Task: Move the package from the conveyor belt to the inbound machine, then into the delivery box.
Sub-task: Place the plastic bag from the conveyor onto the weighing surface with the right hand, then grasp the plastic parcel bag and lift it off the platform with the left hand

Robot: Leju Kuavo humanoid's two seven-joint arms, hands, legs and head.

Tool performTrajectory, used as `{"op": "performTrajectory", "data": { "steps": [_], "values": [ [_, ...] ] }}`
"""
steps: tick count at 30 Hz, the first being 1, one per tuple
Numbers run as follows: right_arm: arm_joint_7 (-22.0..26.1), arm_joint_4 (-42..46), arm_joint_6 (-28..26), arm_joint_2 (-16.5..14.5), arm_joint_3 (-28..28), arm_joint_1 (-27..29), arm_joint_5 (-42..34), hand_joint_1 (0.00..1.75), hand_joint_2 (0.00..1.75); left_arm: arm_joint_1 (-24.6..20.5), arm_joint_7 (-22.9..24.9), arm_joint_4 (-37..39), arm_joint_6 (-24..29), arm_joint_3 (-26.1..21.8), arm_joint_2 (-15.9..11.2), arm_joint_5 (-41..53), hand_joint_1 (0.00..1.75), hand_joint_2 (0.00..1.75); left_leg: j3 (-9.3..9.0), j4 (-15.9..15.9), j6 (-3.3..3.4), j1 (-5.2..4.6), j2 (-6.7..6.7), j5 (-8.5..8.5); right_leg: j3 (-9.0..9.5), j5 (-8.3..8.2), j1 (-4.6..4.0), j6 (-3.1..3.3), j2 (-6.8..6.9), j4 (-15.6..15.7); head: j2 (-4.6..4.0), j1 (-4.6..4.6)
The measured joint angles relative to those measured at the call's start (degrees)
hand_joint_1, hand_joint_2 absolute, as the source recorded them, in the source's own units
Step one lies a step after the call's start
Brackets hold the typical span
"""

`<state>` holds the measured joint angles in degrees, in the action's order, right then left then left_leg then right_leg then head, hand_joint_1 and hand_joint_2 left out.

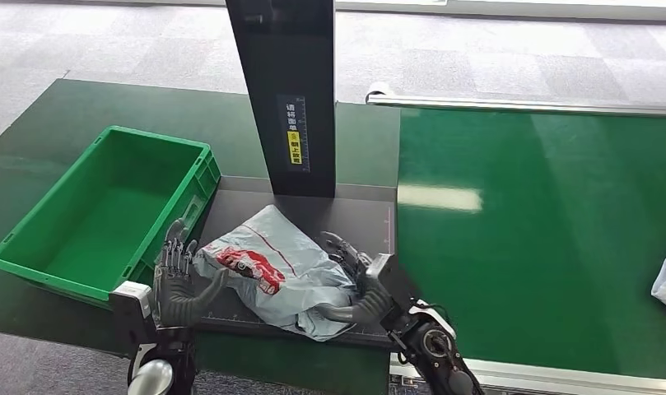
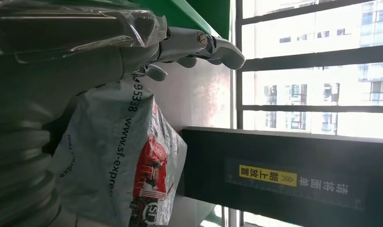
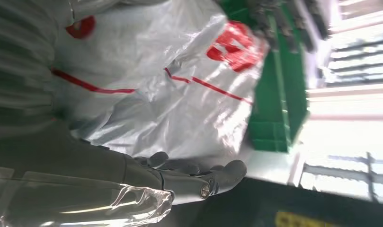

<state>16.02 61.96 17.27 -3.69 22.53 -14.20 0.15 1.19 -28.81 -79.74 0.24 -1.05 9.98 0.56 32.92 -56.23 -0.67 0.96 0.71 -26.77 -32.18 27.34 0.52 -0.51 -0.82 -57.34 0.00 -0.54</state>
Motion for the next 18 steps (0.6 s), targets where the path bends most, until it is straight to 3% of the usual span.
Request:
{"op": "performTrajectory", "data": {
  "steps": [6,11,18],
  "values": [
    [3.54,7.02,3.81,1.94,-13.63,6.58,-11.88,0.0,1.75,2.38,-2.68,-3.45,-9.07,0.18,-0.27,4.37,0.0,1.75,0.02,-0.02,0.06,-0.06,0.06,-0.07,-0.01,0.01,0.06,-0.02,0.03,0.02,0.0,0.01],
    [3.66,11.47,4.79,1.94,-23.97,12.05,-11.23,0.0,1.75,3.89,-3.92,-6.77,-13.83,1.14,-0.26,8.51,0.0,1.75,0.03,-0.01,0.04,-0.06,0.04,-0.11,-0.01,0.02,0.06,-0.02,0.03,0.02,0.0,-0.01],
    [3.81,13.84,5.63,0.42,-29.7,15.32,-10.01,0.0,1.75,4.76,-4.43,-9.67,-17.14,5.65,-0.97,15.64,0.0,1.75,0.01,0.0,0.04,-0.05,0.02,-0.11,0.0,0.02,0.05,-0.02,0.02,0.02,0.0,0.01]
  ]
}}
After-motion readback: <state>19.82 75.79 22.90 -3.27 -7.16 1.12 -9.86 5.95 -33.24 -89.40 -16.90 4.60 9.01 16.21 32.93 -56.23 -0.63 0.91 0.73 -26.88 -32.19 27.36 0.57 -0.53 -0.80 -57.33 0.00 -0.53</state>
